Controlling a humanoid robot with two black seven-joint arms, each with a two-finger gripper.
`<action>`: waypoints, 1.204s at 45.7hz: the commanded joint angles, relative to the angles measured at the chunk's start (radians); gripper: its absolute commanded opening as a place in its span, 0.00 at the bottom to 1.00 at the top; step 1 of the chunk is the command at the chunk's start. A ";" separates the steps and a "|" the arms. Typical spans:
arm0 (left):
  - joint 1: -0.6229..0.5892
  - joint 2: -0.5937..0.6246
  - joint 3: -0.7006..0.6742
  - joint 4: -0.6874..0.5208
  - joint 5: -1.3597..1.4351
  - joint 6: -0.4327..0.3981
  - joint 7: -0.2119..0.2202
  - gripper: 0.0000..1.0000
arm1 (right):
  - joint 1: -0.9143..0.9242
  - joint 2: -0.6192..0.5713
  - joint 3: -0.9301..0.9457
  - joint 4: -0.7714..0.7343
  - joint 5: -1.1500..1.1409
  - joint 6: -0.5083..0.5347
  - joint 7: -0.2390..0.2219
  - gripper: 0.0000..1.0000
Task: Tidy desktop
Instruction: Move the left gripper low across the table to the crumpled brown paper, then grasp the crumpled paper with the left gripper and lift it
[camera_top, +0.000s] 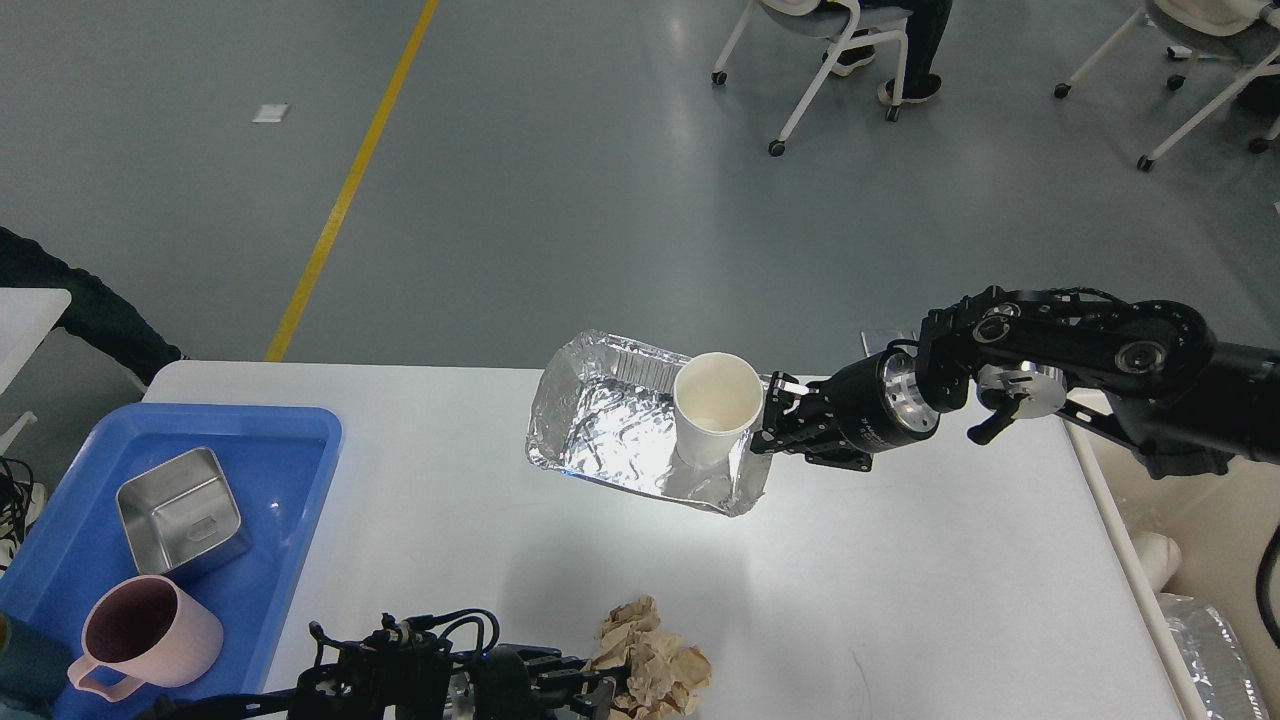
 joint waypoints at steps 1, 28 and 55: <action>-0.006 0.037 -0.022 -0.091 -0.019 -0.032 -0.040 0.00 | -0.001 0.001 0.000 -0.002 0.000 -0.002 0.000 0.00; -0.080 0.088 -0.221 -0.268 -0.119 -0.028 -0.180 0.01 | -0.001 0.010 -0.009 -0.009 -0.008 -0.016 0.000 0.00; -0.269 -0.010 -0.382 -0.268 -0.368 -0.035 -0.155 0.02 | -0.005 0.015 -0.006 -0.009 -0.029 -0.018 0.000 0.00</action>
